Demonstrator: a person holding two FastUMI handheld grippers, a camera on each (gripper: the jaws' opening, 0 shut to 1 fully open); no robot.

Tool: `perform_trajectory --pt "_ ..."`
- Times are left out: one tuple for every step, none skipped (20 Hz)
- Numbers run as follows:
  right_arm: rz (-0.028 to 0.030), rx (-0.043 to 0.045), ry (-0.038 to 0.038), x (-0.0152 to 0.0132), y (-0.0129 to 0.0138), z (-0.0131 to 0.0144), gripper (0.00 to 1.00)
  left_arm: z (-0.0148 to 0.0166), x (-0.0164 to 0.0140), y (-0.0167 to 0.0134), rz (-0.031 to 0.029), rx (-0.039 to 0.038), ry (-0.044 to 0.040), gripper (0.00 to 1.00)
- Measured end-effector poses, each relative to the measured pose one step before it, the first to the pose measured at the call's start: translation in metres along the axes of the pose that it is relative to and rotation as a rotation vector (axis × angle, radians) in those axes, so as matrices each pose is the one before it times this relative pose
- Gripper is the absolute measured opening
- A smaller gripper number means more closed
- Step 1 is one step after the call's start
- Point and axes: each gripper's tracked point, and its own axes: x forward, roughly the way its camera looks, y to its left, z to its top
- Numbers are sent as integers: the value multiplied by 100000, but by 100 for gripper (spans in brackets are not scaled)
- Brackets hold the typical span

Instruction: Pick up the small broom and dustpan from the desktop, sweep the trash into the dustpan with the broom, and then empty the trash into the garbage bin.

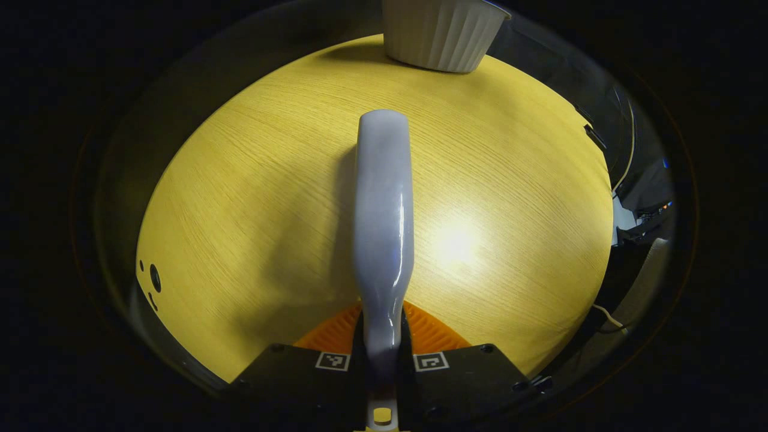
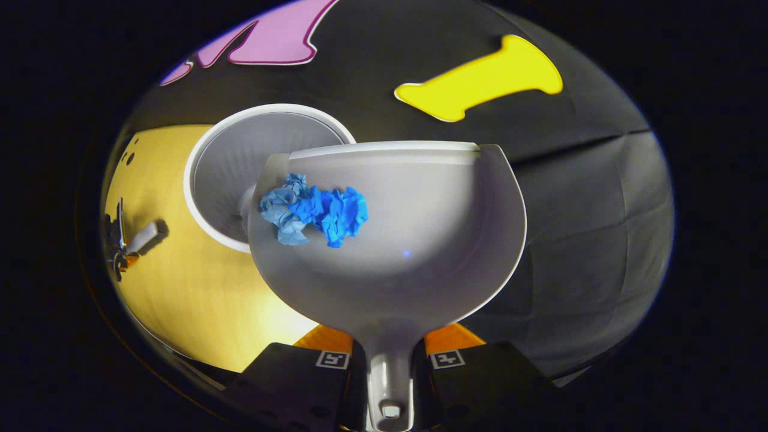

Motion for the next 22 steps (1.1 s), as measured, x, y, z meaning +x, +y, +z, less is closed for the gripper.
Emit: perform_trajectory --pt "-3680 -4275 -1383 -219 -508 354 34 -29 -36 -36 114 -46 -2 27" --pt "-3562 -4804 -1234 -217 -416 344 34 62 -51 14 93 41 131 24" --pt "-3288 -3674 -1793 -68 -385 453 34 -45 10 -28 12 7 104 24" --pt "-2262 -3050 -2204 -252 -281 364 34 -57 -4 -6 49 -117 77 24" --pt "-1968 -1888 -2477 226 -53 271 34 31 -63 -39 99 -203 -50 27" --pt "-1827 -2312 -1902 176 -182 70 34 41 -11 -47 133 -186 -167 24" --pt "-2158 -3134 -1892 217 -292 56 34 -75 175 -21 61 -58 -131 24" --pt "-3077 -3716 -2564 139 -452 15 34 59 -38 2 156 -10 -127 24" --pt "-3420 -4015 -2625 190 -360 -57 34 -37 8 5 246 -119 -196 24" --pt "-3016 -4509 -2361 -52 -228 -263 34 26 54 -34 260 -15 -137 24" --pt "-4105 -5465 -2702 93 -453 -197 34 68 -112 12 218 -37 -40 24" --pt "-5782 -7247 -3909 -16 -729 124 34 -41 6 -17 134 -42 29 24" --pt "-6155 -7671 -5012 52 -849 455 34 72 49 -7 62 -80 1 24" --pt "-5072 -6894 -4257 -37 -598 549 34 -95 6 -44 29 -74 107 24" --pt "-3611 -5290 -3817 -159 -547 715 34 44 5 22 55 10 78 27" --pt "-2081 -4122 -1127 45 -309 144 34 -62 -6 -31 48 -36 181 24" --pt "-1330 -4174 -151 58 -459 -396 33 57 -50 -31 96 -52 181 24" --pt "-2382 -2813 -879 171 -649 -324 34 -41 -6 10 88 -32 146 24" --pt "-1084 -934 -238 124 -148 -728 34 -9 13 46 134 -147 231 24" --pt "13 -333 -198 173 -96 -323 33 -56 -50 -70 176 -44 -26 24" --pt "696 154 -339 155 196 171 33 -48 -33 -10 102 31 7 24" --pt "692 295 24 93 106 333 33 57 -18 42 13 -6 -22 24"
